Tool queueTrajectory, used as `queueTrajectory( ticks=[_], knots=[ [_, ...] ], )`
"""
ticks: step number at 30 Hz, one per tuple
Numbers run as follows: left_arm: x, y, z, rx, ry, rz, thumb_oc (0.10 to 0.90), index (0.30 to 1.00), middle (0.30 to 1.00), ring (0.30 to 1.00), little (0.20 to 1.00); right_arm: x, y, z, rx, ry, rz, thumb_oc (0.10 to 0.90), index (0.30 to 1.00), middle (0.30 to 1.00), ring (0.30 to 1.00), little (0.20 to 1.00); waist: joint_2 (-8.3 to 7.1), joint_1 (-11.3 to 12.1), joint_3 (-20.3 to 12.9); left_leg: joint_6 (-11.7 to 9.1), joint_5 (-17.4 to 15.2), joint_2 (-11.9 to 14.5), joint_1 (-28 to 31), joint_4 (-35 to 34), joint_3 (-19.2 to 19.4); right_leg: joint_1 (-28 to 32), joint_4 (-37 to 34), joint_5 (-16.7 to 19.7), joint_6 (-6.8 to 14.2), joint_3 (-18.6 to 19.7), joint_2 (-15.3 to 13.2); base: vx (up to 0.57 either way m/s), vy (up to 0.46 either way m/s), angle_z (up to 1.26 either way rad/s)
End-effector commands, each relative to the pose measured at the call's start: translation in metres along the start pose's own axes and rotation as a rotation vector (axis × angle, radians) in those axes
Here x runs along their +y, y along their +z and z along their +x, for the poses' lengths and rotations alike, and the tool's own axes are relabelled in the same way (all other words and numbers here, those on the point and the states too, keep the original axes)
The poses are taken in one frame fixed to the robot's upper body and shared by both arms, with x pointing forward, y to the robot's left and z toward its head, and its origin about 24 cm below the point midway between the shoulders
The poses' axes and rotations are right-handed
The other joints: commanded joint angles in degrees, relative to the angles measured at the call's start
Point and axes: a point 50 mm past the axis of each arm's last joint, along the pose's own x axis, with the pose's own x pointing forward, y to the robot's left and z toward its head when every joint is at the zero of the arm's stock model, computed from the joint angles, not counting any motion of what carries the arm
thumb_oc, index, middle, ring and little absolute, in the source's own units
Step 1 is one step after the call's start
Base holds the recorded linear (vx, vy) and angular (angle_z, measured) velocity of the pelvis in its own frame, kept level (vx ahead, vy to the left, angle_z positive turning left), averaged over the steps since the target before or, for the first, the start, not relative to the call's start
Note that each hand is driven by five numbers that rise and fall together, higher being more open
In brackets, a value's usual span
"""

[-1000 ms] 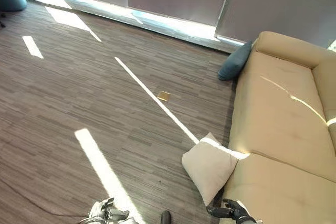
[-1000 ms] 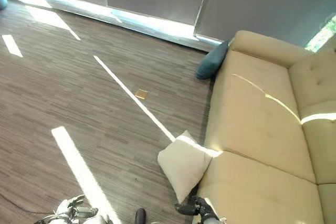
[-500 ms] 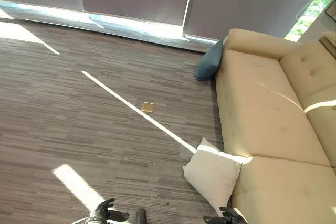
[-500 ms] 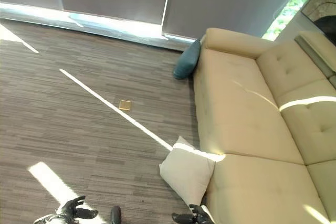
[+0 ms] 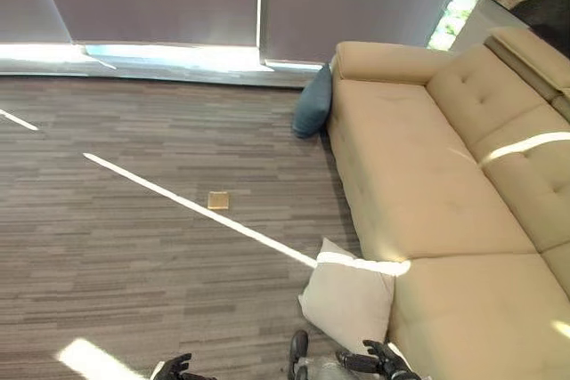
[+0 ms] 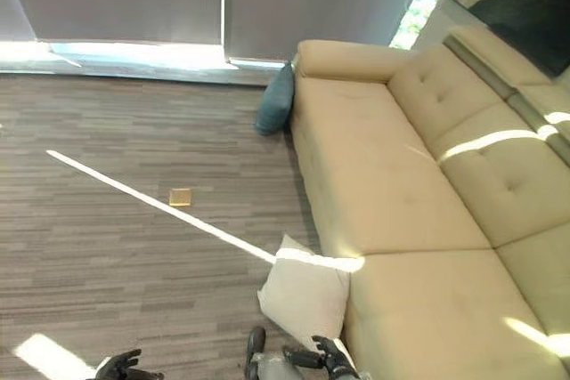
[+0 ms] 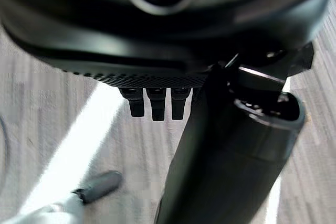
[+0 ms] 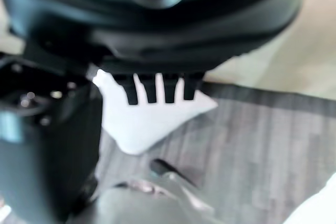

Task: Pick up all the scattered cushions and arrange them neatly on the sofa.

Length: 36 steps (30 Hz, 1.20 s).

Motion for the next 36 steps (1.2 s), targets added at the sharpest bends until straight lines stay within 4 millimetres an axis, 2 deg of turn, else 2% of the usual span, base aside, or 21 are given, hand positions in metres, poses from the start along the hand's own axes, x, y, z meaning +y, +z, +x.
queueTrajectory(
  ticks=[1, 3, 4, 5, 6, 7, 8, 9, 10, 13, 18, 19, 23, 24, 25, 26, 27, 28, 32, 34, 36],
  knots=[
    [0.008, 0.035, 0.004, -0.124, 0.006, 0.060, 0.800, 0.900, 0.900, 0.900, 0.900, -0.039, -0.005, 0.001, 0.016, -0.107, -0.039, 0.800, 0.900, 0.900, 0.900, 0.900, -3.21, -0.41, 1.33, -3.30, 1.05, 0.68, -12.45, 29.71, -4.51, 9.46, -8.18, -4.57, 3.07, 3.58, 1.81, 0.08, -0.048, -0.34],
    [0.004, 0.037, 0.005, -0.131, -0.004, 0.050, 0.800, 0.900, 0.900, 0.900, 0.900, -0.041, -0.008, 0.001, 0.028, -0.110, -0.036, 0.800, 0.900, 0.900, 0.900, 0.900, -3.32, 0.23, 1.41, -2.12, -1.01, 0.85, -15.32, 29.72, -5.21, 10.77, -8.37, -5.44, 2.98, 5.46, 2.05, 0.17, 0.033, -0.71],
    [0.001, 0.035, 0.004, -0.126, -0.013, 0.052, 0.800, 0.900, 0.900, 0.900, 0.900, -0.042, -0.009, 0.000, 0.034, -0.114, -0.042, 0.800, 0.900, 0.900, 0.900, 0.900, -3.59, 0.61, 1.26, -1.04, -3.38, 0.67, -15.80, 23.97, -6.13, 11.63, -8.53, -6.22, 3.62, 6.98, 1.70, 0.17, 0.066, -0.55],
    [0.002, 0.036, 0.004, -0.126, -0.013, 0.052, 0.800, 0.900, 0.900, 0.900, 0.900, -0.042, -0.009, 0.000, 0.034, -0.113, -0.042, 0.800, 0.900, 0.900, 0.900, 0.900, -3.76, 0.52, 1.11, -1.01, -3.07, 0.47, -15.87, 23.65, -6.15, 11.45, -8.51, -6.19, 3.65, 6.94, 1.52, 0.26, 0.129, -0.44],
    [-0.001, 0.035, 0.004, -0.123, -0.021, 0.059, 0.800, 0.900, 0.900, 0.900, 0.900, -0.044, -0.010, 0.000, 0.037, -0.117, -0.054, 0.800, 0.900, 0.900, 0.900, 0.900, -3.16, 1.12, 1.21, -1.14, -1.65, 0.48, -15.98, 14.95, -8.81, 12.38, -8.32, -7.12, 4.02, 8.74, 2.21, 0.20, 0.108, -0.50],
    [-0.001, 0.035, 0.005, -0.123, -0.020, 0.058, 0.800, 0.900, 0.900, 0.900, 0.900, -0.044, -0.010, 0.000, 0.034, -0.120, -0.057, 0.800, 0.900, 0.900, 0.900, 0.900, -2.88, 1.31, 1.15, -1.62, 0.49, 0.28, -16.15, 11.21, -10.89, 12.43, -8.15, -7.48, 3.97, 9.59, 2.59, 0.20, 0.109, -0.52],
    [-0.001, 0.035, 0.005, -0.123, -0.020, 0.058, 0.800, 0.900, 0.900, 0.900, 0.900, -0.044, -0.010, 0.000, 0.034, -0.120, -0.057, 0.800, 0.900, 0.900, 0.900, 0.900, -2.89, 1.32, 1.18, -1.62, 0.51, 0.27, -16.08, 11.17, -10.88, 12.47, -8.15, -7.49, 3.97, 9.60, 2.59, 0.16, 0.107, -0.48],
    [-0.003, 0.036, 0.004, -0.128, -0.020, 0.038, 0.800, 0.900, 0.900, 0.900, 0.900, -0.046, -0.009, 0.000, 0.033, -0.130, -0.065, 0.800, 0.900, 0.900, 0.900, 0.900, -2.36, 2.30, 1.53, -2.64, 4.62, 0.42, -19.26, 8.19, -16.52, 13.33, -7.99, -8.51, 3.74, 12.13, 3.54, 0.18, 0.109, -0.66],
    [-0.004, 0.036, 0.005, -0.128, -0.023, 0.032, 0.800, 0.900, 0.900, 0.900, 0.900, -0.047, -0.009, 0.000, 0.033, -0.133, -0.072, 0.800, 0.900, 0.900, 0.900, 0.900, -2.16, 2.80, 1.78, -2.81, 5.61, 0.07, -20.09, 7.00, -19.55, 13.91, -7.77, -9.04, 3.68, 13.59, 3.98, 0.23, 0.147, -0.87],
    [-0.007, 0.030, 0.004, -0.104, -0.031, 0.025, 0.800, 0.900, 0.900, 0.900, 0.900, -0.050, -0.009, 0.000, 0.037, -0.138, -0.074, 0.800, 0.900, 0.900, 0.900, 0.900, -1.25, 2.83, 1.59, -3.13, 6.44, -0.06, -19.32, 3.79, -23.19, 14.54, -6.83, -10.13, 4.04, 16.31, 4.45, 0.18, 0.171, -0.89],
    [-0.008, 0.022, 0.003, -0.078, -0.039, 0.047, 0.800, 0.900, 0.900, 0.900, 0.900, -0.047, -0.018, -0.001, 0.062, -0.132, -0.069, 0.800, 0.900, 0.900, 0.900, 0.900, -0.49, 2.31, 0.35, -2.54, 6.96, 0.86, -16.54, 2.20, -20.75, 14.58, -5.80, -10.49, 4.80, 17.19, 3.11, 0.14, 0.201, -0.58],
    [-0.008, 0.022, 0.003, -0.075, -0.048, 0.074, 0.800, 0.900, 0.900, 0.900, 0.900, -0.045, -0.017, -0.001, 0.063, -0.123, -0.051, 0.800, 0.900, 0.900, 0.900, 0.900, -0.36, 1.50, 0.13, -1.42, 5.43, 0.19, -15.63, 3.33, -17.71, 13.98, -3.47, -10.47, 5.80, 19.09, 1.46, 0.12, 0.263, -0.32],
    [-0.004, 0.023, 0.004, -0.079, -0.030, 0.069, 0.800, 0.900, 0.900, 0.900, 0.900, -0.042, -0.011, 0.001, 0.050, -0.111, -0.061, 0.800, 0.900, 0.900, 0.900, 0.900, 0.17, 1.61, 0.54, 0.07, 4.03, 0.13, -14.39, 3.48, -13.73, 11.56, 0.06, -9.92, 7.03, 20.72, 0.49, 0.04, 0.241, -0.70],
    [-0.001, 0.024, 0.004, -0.082, -0.021, 0.063, 0.800, 0.900, 0.900, 0.900, 0.900, -0.042, -0.005, 0.002, 0.033, -0.108, -0.075, 0.800, 0.900, 0.900, 0.900, 0.900, 0.53, 2.14, 0.99, 0.42, 3.69, 0.55, -13.67, 2.91, -12.00, 10.18, 1.86, -9.78, 7.41, 19.59, 0.05, -0.01, 0.238, -1.18],
    [0.004, 0.028, 0.005, -0.090, -0.001, 0.047, 0.800, 0.900, 0.900, 0.900, 0.900, -0.041, 0.010, 0.005, -0.013, -0.110, -0.093, 0.800, 0.900, 0.900, 0.900, 0.900, 1.17, 3.37, 1.14, 0.52, 3.60, 1.41, -12.64, 1.72, -8.95, 8.00, 4.15, -9.63, 7.92, 12.73, -1.94, -0.01, 0.168, -1.65],
    [0.004, 0.028, 0.005, -0.090, -0.001, 0.047, 0.800, 0.900, 0.900, 0.900, 0.900, -0.041, 0.010, 0.005, -0.013, -0.110, -0.093, 0.800, 0.900, 0.900, 0.900, 0.900, 1.17, 3.36, 1.12, 0.52, 3.60, 1.42, -12.67, 1.72, -8.95, 7.97, 4.14, -9.63, 7.92, 12.73, -1.94, 0.01, 0.166, -1.82],
    [0.007, 0.030, 0.005, -0.095, 0.005, 0.041, 0.800, 0.900, 0.900, 0.900, 0.900, -0.041, 0.018, 0.006, -0.046, -0.113, -0.099, 0.800, 0.900, 0.900, 0.900, 0.900, 1.67, 4.47, 0.70, 0.35, 3.60, 1.81, -11.54, 0.25, -6.36, 8.06, 4.32, -10.16, 7.03, 3.02, -4.37, 0.01, 0.071, -1.51],
    [0.007, 0.030, 0.005, -0.095, 0.005, 0.041, 0.800, 0.900, 0.900, 0.900, 0.900, -0.041, 0.018, 0.006, -0.045, -0.113, -0.099, 0.800, 0.900, 0.900, 0.900, 0.900, 1.67, 4.39, 0.75, 0.35, 3.65, 1.79, -11.46, 0.17, -6.44, 8.16, 4.30, -10.18, 7.03, 2.93, -4.39, 0.05, 0.111, -1.11],
    [0.015, 0.016, 0.003, -0.052, 0.020, 0.024, 0.800, 0.900, 0.900, 0.900, 0.900, -0.043, 0.029, 0.007, -0.083, -0.117, -0.130, 0.800, 0.900, 0.900, 0.900, 0.900, 1.67, 6.36, -0.03, -0.43, 1.97, 1.94, -7.43, -2.05, 0.09, 8.05, 0.60, -10.21, 6.34, -12.22, -4.73, 0.08, 0.011, -0.95],
    [0.013, 0.016, 0.003, -0.049, 0.014, 0.037, 0.800, 0.900, 0.900, 0.900, 0.900, -0.043, 0.028, 0.007, -0.085, -0.125, -0.124, 0.800, 0.900, 0.900, 0.900, 0.900, 1.54, 5.71, 0.06, -0.65, 1.32, 1.88, -7.15, -1.36, 0.19, 9.20, -1.34, -10.82, 6.35, -11.22, -3.56, 0.04, -0.070, -0.61],
    [0.011, 0.014, 0.003, -0.045, 0.007, 0.037, 0.800, 0.900, 0.900, 0.900, 0.900, -0.044, 0.024, 0.006, -0.072, -0.126, -0.122, 0.800, 0.900, 0.900, 0.900, 0.900, 1.07, 4.98, -0.04, -0.56, 0.47, 1.58, -7.25, 0.49, 0.57, 9.73, -3.48, -9.84, 6.22, -7.17, -2.01, 0.03, -0.092, -0.29]
  ],
)
